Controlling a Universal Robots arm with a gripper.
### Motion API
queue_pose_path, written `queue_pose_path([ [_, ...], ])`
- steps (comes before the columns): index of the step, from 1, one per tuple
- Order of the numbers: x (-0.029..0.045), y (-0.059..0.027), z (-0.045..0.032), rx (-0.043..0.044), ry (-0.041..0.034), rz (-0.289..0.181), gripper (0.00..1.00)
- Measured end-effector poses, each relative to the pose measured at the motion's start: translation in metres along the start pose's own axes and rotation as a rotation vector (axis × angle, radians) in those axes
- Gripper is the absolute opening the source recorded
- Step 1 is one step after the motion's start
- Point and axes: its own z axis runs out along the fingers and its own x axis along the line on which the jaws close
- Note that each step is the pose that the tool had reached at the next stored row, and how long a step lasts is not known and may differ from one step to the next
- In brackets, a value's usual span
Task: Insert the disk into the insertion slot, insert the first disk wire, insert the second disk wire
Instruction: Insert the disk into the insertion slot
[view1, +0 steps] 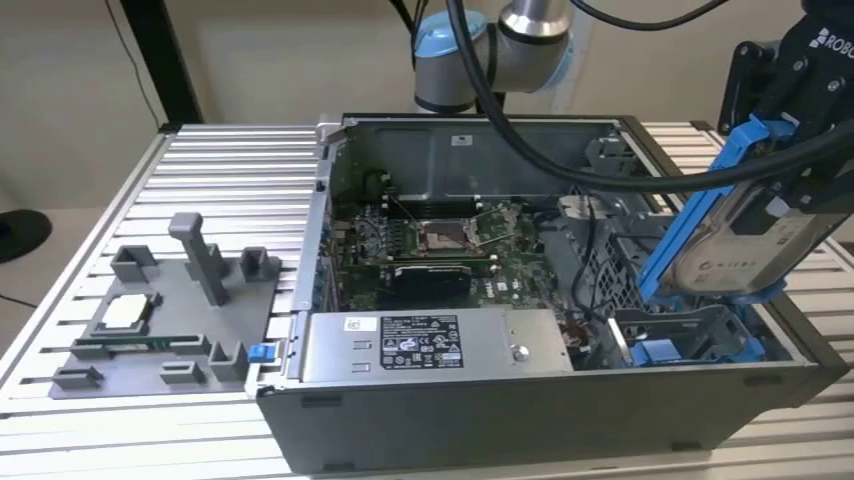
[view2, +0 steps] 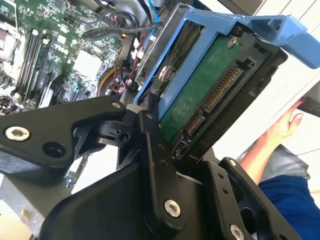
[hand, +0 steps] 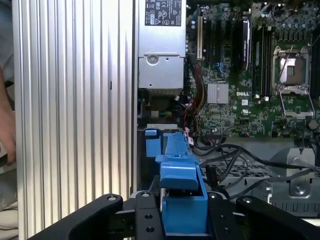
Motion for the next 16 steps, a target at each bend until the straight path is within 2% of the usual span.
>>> queue_pose_path([
  [16, 0.0, -0.0003, 0.0078, 0.0, -0.0001, 0.0, 0.0],
])
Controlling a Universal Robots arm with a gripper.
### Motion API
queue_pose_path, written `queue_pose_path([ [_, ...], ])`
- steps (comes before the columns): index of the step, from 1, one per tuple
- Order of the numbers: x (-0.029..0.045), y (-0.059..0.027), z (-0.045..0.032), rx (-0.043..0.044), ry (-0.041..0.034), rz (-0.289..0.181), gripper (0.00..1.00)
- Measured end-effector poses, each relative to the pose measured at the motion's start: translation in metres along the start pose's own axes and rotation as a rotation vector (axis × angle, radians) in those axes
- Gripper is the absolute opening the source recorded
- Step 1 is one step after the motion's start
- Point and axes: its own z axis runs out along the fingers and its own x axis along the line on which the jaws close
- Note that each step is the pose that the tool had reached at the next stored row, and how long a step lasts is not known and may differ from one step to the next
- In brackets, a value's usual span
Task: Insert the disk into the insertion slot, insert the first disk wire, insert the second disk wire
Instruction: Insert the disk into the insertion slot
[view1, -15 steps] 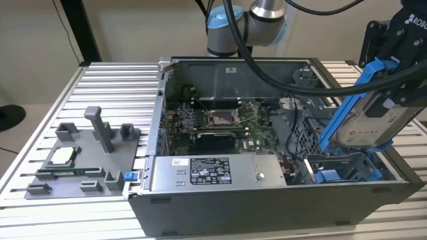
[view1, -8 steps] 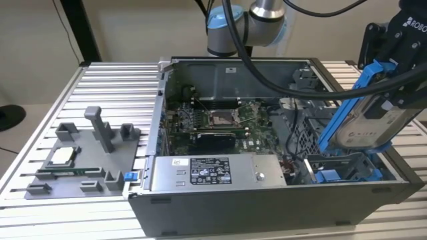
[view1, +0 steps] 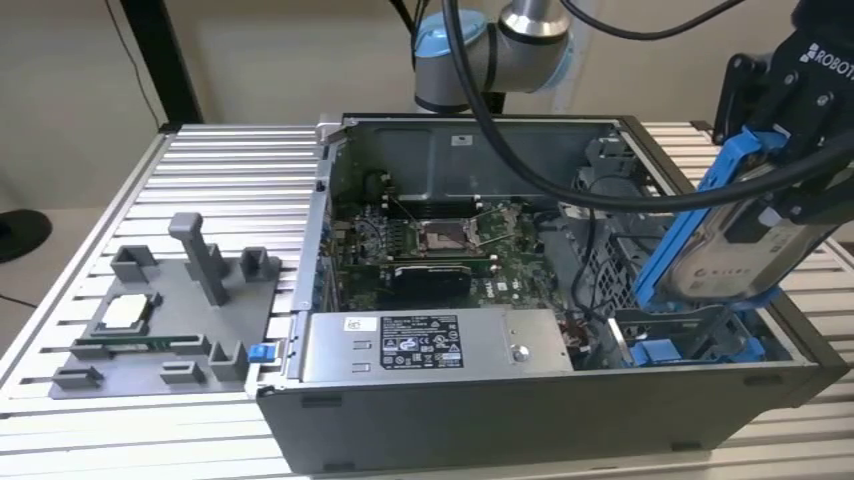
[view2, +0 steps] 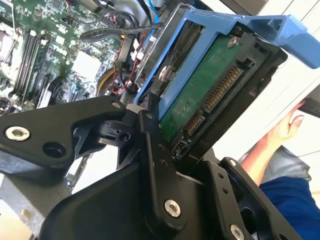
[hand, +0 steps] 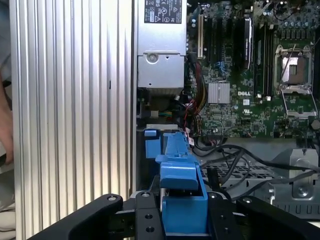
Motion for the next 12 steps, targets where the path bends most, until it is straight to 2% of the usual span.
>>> queue_pose_path([
  [12, 0.0, -0.0001, 0.0036, 0.0, 0.0002, 0.0, 0.0],
])
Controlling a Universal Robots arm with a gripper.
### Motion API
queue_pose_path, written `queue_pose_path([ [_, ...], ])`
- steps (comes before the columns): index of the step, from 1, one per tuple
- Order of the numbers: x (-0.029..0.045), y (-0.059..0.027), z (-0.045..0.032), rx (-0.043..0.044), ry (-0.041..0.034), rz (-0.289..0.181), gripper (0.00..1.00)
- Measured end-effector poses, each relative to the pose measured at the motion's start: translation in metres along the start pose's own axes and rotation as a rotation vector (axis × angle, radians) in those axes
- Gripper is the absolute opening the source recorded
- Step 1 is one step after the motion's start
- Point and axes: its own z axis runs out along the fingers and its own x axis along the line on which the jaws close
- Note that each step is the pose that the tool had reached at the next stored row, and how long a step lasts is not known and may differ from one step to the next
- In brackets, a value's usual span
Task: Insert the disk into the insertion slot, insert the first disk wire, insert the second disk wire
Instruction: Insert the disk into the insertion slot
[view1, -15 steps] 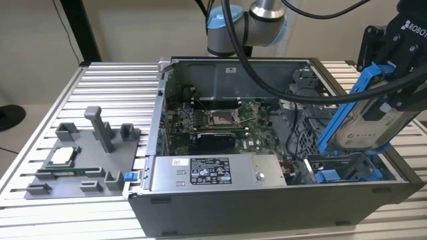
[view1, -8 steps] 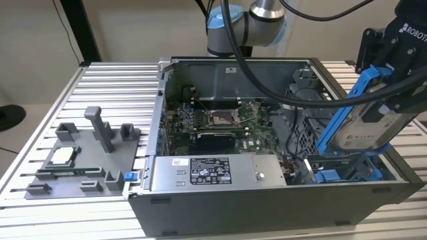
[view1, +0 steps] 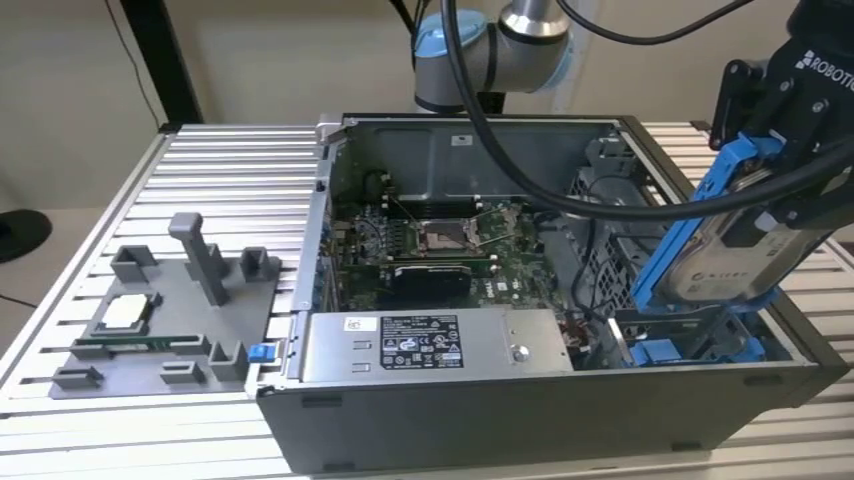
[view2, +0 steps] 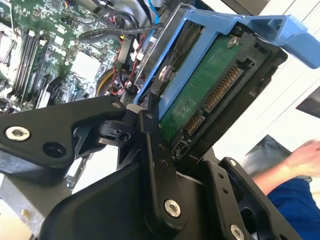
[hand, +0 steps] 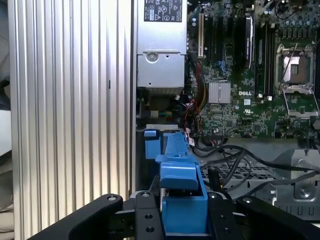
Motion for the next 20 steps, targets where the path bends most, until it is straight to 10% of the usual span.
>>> queue_pose_path([
  [20, 0.0, -0.0002, 0.0052, 0.0, -0.0003, 0.0, 0.0],
])
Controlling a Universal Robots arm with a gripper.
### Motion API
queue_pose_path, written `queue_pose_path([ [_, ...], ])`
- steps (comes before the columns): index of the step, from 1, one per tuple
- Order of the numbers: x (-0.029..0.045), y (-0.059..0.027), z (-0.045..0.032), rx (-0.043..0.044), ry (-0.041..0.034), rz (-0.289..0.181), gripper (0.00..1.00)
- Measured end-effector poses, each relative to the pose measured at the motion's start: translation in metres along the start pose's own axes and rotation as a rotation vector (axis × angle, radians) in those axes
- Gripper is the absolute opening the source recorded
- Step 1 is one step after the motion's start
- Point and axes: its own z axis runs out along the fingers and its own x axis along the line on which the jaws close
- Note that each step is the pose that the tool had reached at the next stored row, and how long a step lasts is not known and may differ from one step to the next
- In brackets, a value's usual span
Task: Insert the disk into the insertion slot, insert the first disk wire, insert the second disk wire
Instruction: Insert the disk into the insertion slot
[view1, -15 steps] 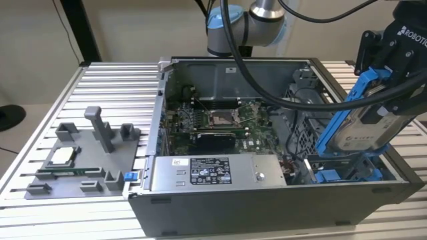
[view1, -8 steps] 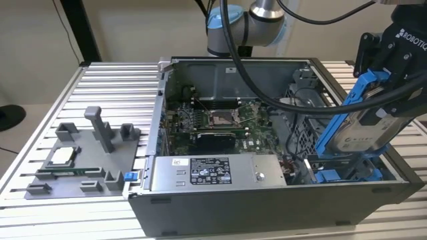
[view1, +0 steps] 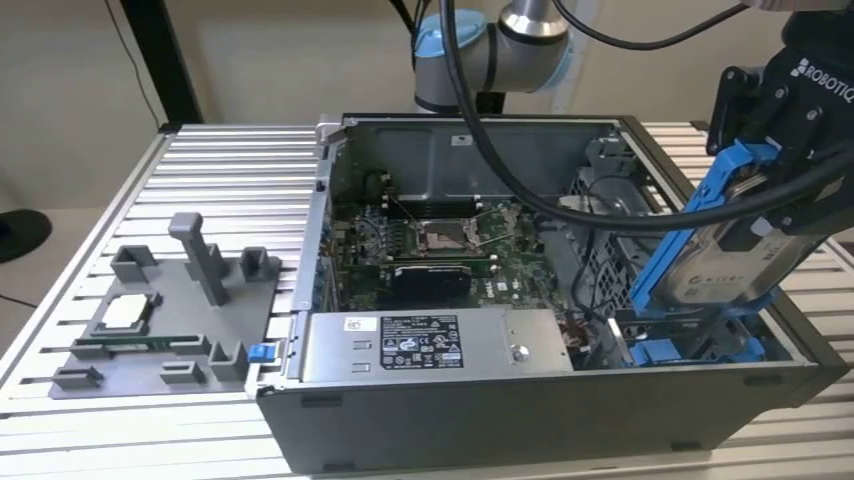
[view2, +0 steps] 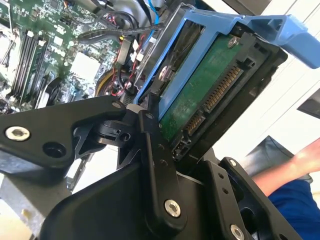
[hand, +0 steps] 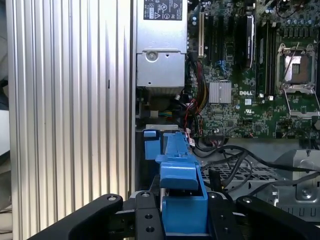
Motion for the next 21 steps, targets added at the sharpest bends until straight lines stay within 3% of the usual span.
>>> queue_pose_path([
  [11, 0.0, -0.0003, 0.0076, 0.0, -0.0004, 0.0, 0.0],
  [21, 0.0, -0.0004, 0.01, 0.0, -0.0004, 0.0, 0.0],
])
